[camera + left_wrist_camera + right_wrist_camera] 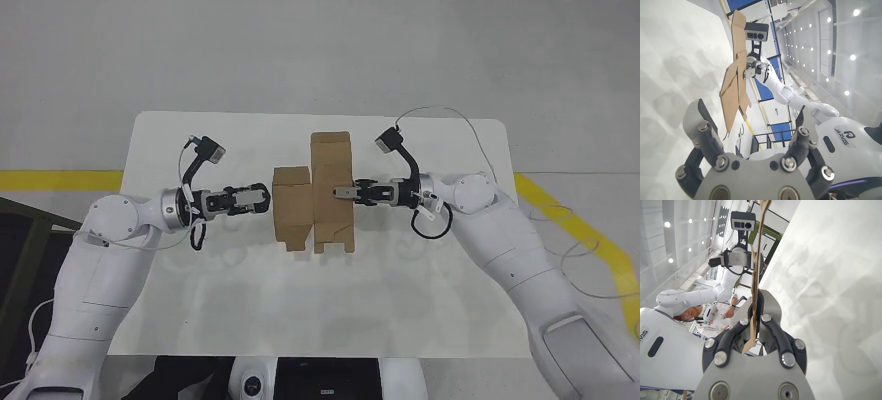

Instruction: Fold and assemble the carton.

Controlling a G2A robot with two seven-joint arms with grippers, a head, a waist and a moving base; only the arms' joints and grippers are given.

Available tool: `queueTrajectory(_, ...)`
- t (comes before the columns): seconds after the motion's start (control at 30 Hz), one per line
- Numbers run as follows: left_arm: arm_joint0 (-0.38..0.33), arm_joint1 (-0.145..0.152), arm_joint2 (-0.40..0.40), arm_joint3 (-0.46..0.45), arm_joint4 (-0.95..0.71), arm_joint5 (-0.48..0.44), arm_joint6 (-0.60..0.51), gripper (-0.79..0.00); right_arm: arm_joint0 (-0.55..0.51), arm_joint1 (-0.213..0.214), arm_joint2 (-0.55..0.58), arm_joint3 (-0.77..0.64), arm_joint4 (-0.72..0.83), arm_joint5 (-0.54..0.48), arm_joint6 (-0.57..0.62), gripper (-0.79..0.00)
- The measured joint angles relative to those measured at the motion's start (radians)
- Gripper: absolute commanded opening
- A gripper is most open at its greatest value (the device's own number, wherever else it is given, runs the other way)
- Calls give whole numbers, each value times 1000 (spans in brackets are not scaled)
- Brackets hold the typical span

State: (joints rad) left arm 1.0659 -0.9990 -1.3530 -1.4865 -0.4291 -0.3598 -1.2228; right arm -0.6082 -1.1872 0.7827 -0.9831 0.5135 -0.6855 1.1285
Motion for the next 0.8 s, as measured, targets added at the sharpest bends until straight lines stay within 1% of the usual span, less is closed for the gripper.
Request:
queueTrajectory(0.2, 44, 4, 5, -40, 49, -32, 21, 0, 12, -15, -5, 25, 10, -14, -8, -785)
queueTrajectory(0.4, 88, 8, 15, -85, 71, -54, 16, 0, 17, -26, -8, 41, 16, -20, -14, -785)
queueTrajectory(0.6, 108, 10, 26, -101, 84, -52, 24, 0, 20, -33, -2, 52, 18, -23, -17, -785)
queueTrajectory(0.63, 108, 10, 28, -101, 85, -51, 24, -40, 20, -34, -1, 54, 17, -24, -18, -785)
queueTrajectory(0.67, 108, 10, 30, -100, 85, -50, 23, -292, 21, -34, 0, 55, 16, -24, -18, -785)
queueTrajectory(0.7, 108, 11, 32, -98, 86, -49, 22, -465, 21, -35, 2, 57, 14, -25, -19, -785)
queueTrajectory(0.73, 108, 11, 34, -96, 88, -47, 21, -705, 21, -36, 3, 58, 13, -25, -19, -785)
queueTrajectory(0.77, 108, 11, 35, -94, 89, -46, 21, -785, 21, -36, 4, 59, 12, -25, -19, -785)
queueTrajectory(0.8, 108, 11, 38, -91, 91, -43, 21, -785, 21, -37, 6, 59, 12, -26, -20, -785)
